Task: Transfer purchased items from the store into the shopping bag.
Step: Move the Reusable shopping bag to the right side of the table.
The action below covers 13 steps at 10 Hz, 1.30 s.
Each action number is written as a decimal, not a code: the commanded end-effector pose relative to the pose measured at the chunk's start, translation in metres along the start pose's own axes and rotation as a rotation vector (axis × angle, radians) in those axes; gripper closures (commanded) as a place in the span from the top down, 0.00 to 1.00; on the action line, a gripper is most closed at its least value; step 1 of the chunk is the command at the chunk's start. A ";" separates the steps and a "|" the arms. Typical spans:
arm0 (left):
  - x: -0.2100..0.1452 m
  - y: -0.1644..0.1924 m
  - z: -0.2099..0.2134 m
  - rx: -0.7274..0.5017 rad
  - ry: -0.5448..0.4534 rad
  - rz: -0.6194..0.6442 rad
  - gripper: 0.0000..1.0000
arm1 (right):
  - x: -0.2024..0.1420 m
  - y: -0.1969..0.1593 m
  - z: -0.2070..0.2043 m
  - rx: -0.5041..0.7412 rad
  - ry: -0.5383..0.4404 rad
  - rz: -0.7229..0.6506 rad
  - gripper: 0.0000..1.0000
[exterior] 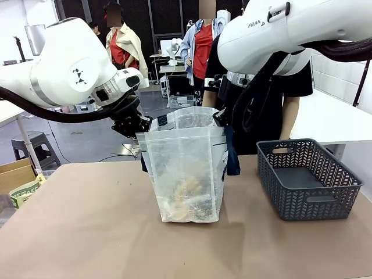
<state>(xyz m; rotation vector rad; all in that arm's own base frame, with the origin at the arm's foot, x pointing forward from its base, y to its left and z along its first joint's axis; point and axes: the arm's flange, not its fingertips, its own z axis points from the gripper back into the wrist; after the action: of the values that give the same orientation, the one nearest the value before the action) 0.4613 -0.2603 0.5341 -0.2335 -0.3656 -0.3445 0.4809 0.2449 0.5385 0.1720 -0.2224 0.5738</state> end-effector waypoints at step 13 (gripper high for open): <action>-0.001 0.003 0.002 0.006 -0.004 0.015 0.00 | -0.001 -0.003 0.003 -0.003 -0.004 -0.004 0.00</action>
<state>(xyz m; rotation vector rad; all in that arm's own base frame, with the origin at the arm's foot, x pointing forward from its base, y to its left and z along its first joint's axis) 0.4613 -0.2603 0.5341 -0.2336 -0.3656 -0.3445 0.4809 0.2449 0.5385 0.1720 -0.2224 0.5738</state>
